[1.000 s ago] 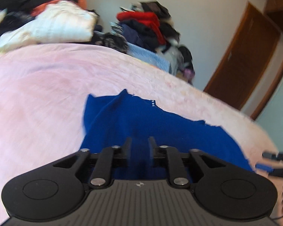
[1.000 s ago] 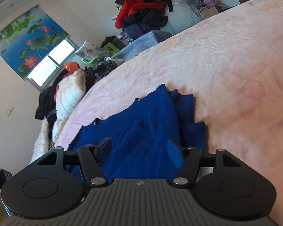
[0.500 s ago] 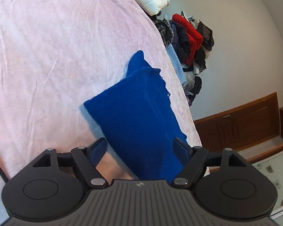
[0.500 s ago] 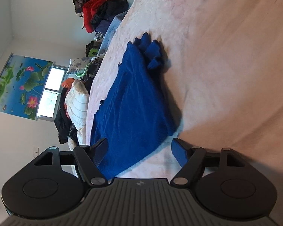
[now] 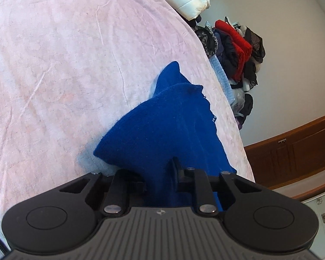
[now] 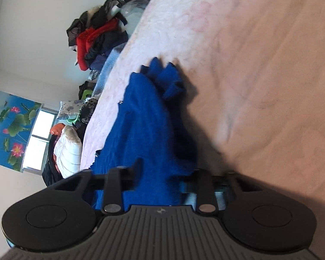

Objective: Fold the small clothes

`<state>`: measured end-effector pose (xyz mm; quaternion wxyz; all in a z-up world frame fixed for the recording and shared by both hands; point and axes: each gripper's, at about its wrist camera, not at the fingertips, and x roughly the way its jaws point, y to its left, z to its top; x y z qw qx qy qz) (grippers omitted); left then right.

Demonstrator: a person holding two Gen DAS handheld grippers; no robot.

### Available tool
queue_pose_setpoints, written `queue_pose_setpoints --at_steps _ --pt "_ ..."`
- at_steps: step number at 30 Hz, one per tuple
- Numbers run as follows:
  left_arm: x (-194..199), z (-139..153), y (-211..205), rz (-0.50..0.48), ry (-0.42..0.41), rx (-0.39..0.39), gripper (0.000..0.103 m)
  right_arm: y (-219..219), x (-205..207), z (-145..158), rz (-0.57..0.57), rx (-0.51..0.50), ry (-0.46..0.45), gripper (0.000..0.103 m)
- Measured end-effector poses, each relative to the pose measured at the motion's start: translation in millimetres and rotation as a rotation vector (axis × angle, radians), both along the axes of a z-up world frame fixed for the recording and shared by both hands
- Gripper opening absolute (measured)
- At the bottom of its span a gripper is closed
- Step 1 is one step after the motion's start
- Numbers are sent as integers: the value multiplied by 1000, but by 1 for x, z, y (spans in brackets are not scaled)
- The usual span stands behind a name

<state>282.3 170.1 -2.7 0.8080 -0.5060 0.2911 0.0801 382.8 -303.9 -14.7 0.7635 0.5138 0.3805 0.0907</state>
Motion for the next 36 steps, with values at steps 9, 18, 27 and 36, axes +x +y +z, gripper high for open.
queue_pose_setpoints --at_steps 9,18,27,36 --pt "-7 22 10 7 -38 -24 5 -6 -1 21 15 63 -74 9" --pt "-29 44 18 -33 -70 -7 4 -20 -14 55 68 70 -150 8" --pt "-46 15 30 -34 29 76 5 -59 -31 16 -74 -17 -24 27" --pt "-48 96 -35 -133 -182 516 7 -22 56 88 123 -182 -271 65"
